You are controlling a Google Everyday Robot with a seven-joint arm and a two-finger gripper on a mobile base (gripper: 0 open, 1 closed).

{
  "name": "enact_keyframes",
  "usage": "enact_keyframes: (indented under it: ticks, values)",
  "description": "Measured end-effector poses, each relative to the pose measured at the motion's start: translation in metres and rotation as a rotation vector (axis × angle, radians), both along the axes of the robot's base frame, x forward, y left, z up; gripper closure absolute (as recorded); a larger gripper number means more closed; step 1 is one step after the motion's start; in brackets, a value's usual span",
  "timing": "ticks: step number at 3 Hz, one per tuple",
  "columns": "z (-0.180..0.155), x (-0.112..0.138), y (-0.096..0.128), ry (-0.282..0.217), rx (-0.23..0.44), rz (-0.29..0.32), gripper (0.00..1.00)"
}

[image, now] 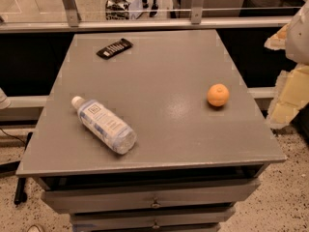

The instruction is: Move orange near rxbar chocolate

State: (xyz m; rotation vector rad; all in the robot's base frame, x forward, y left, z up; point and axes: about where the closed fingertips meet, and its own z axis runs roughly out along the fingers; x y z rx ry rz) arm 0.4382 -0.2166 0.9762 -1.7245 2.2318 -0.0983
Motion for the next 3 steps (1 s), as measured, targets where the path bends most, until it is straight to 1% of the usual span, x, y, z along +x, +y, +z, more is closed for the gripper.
enact_keyframes:
  ticks: [1,2,3]
  values:
    - [0.001,0.0,0.0,-0.006,0.003,-0.001,0.0]
    - [-0.011,0.01,0.006,-0.037,0.07,0.0,0.0]
    - [-0.038,0.035,0.017,-0.085,0.194,0.01,0.0]
